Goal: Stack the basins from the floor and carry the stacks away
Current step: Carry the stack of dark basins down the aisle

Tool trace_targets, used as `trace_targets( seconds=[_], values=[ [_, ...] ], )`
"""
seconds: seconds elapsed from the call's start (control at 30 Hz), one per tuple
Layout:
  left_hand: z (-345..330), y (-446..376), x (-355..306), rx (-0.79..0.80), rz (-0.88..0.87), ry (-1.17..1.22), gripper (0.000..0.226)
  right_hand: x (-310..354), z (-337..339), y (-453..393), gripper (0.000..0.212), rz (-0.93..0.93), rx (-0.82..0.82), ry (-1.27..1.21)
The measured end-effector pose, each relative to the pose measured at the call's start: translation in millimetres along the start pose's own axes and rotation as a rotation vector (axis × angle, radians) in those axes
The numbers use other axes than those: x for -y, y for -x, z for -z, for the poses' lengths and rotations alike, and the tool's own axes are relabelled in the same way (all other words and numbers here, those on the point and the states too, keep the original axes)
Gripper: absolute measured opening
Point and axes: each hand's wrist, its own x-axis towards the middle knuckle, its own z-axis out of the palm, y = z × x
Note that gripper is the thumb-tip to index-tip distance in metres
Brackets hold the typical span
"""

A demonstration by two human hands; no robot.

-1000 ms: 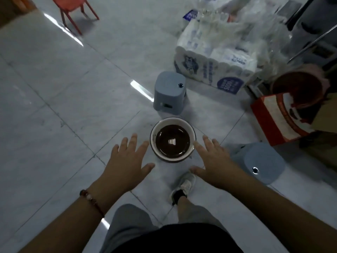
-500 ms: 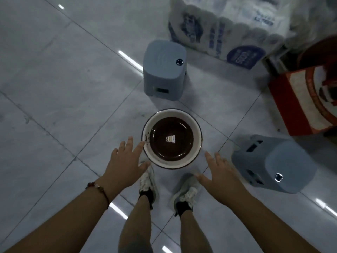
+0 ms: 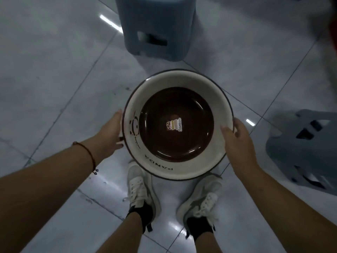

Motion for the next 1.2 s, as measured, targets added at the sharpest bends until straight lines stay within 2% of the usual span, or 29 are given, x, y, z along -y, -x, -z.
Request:
trace_targets(
  seconds=[0.1, 0.13, 0.2, 0.27, 0.33, 0.43, 0.53, 0.63, 0.7, 0.73, 0.8, 0.9, 1.07, 1.2],
  values=[
    [6.7, -46.5, 25.3, 0.109, 0.136, 0.239, 0.066, -34.3, -1.9, -38.8, 0.069, -0.327, -0.156, -0.416],
    [7.9, -58.6, 32.8, 0.151, 0.152, 0.276, 0.07, -44.0, -1.2, -50.6, 0.072, -0.437, -0.143, -0.535],
    [2.7, -72.0, 42.4, 0.253, 0.163, 0.328, 0.072, -57.4, -4.2, -69.7, 0.071, -0.547, -0.009, -0.691],
    [-10.0, -74.3, 43.3, 0.367, 0.096, 0.365, 0.06, -58.2, -8.9, -80.0, 0.06, -0.511, 0.161, -0.733],
    [-22.0, -70.4, 42.0, 0.394, 0.049, 0.418, 0.053, -56.4, -13.2, -87.7, 0.052, -0.449, 0.281, -0.743],
    [-24.2, -55.5, 37.9, 0.376, 0.001, 0.463, 0.055, -48.6, -8.3, -84.6, 0.06, -0.457, 0.294, -0.737],
    [-13.7, -26.8, 30.4, 0.279, 0.008, 0.443, 0.075, -39.4, 8.6, -72.4, 0.077, -0.515, 0.261, -0.701],
    [-0.2, 24.8, 13.1, 0.282, -0.03, 0.347, 0.067, -9.0, 32.0, -37.8, 0.072, -0.502, 0.303, -0.642],
    [9.0, 66.9, -8.0, 0.282, 0.01, 0.309, 0.057, 23.8, 53.1, -6.6, 0.064, -0.481, 0.316, -0.591],
    [13.2, 85.2, -17.7, 0.257, 0.034, 0.298, 0.056, 40.9, 62.7, 8.7, 0.07, -0.467, 0.318, -0.557],
    [27.1, 146.1, -51.9, 0.23, 0.049, 0.269, 0.057, 93.2, 101.2, 52.4, 0.082, -0.468, 0.291, -0.49],
    [55.0, 255.8, -97.0, 0.246, 0.051, 0.231, 0.063, 176.7, 167.5, 141.0, 0.071, -0.451, 0.283, -0.475],
    [99.6, 413.3, -159.4, 0.421, -0.071, 0.18, 0.069, 276.5, 264.4, 294.1, 0.067, -0.394, 0.139, -0.598],
    [121.1, 507.3, -205.3, 0.535, -0.234, 0.057, 0.067, 326.7, 309.1, 402.8, 0.067, -0.291, 0.018, -0.711]
  ],
)
